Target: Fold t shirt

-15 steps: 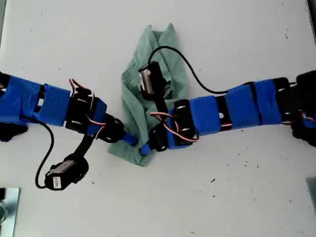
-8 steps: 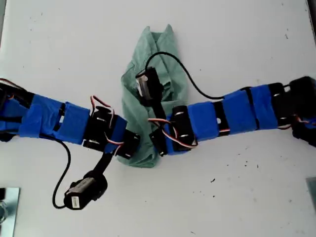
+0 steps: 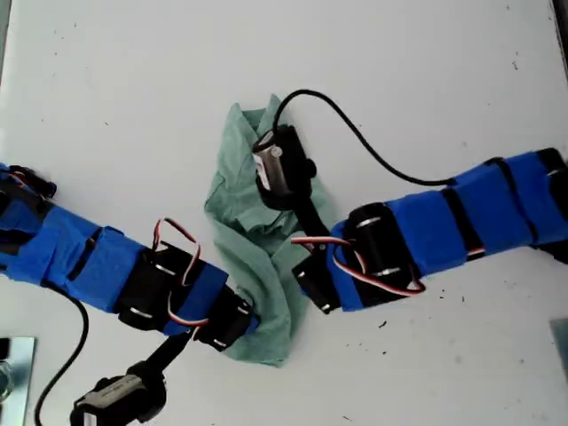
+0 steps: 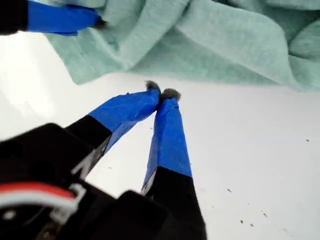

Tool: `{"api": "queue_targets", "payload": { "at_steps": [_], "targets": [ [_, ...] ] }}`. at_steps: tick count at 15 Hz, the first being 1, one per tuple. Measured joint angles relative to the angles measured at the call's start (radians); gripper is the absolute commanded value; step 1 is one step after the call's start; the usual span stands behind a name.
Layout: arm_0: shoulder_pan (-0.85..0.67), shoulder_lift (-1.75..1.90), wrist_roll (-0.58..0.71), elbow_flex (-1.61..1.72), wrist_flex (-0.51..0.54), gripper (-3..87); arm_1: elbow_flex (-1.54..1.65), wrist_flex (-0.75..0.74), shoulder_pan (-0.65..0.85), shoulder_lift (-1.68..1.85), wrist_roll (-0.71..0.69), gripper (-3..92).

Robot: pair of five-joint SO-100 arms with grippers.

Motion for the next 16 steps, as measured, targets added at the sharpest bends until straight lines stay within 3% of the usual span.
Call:
{"api": "queue_targets", "payload": {
  "at_steps": [4, 5, 6, 11, 16],
  "targets": [
    [0.0, -0.006, -0.006, 0.0, 0.0, -0.1, 0.06, -0.015, 0.0, 0.002, 0.0, 4.6],
    [0.0, -0.011, -0.011, 0.0, 0.0, -0.1, 0.064, -0.021, -0.002, 0.002, 0.014, 20.1],
    [0.0, -0.012, -0.015, 0.0, 0.0, -0.1, 0.064, -0.028, -0.009, 0.002, 0.041, 27.9],
    [-0.12, -0.126, -0.018, 0.0, -0.064, -0.1, 0.086, -0.029, -0.023, -0.002, 0.141, 29.8],
    [-0.126, -0.169, -0.018, -0.031, -0.098, -0.1, 0.087, -0.104, -0.037, -0.19, 0.175, 26.2]
  ]
}}
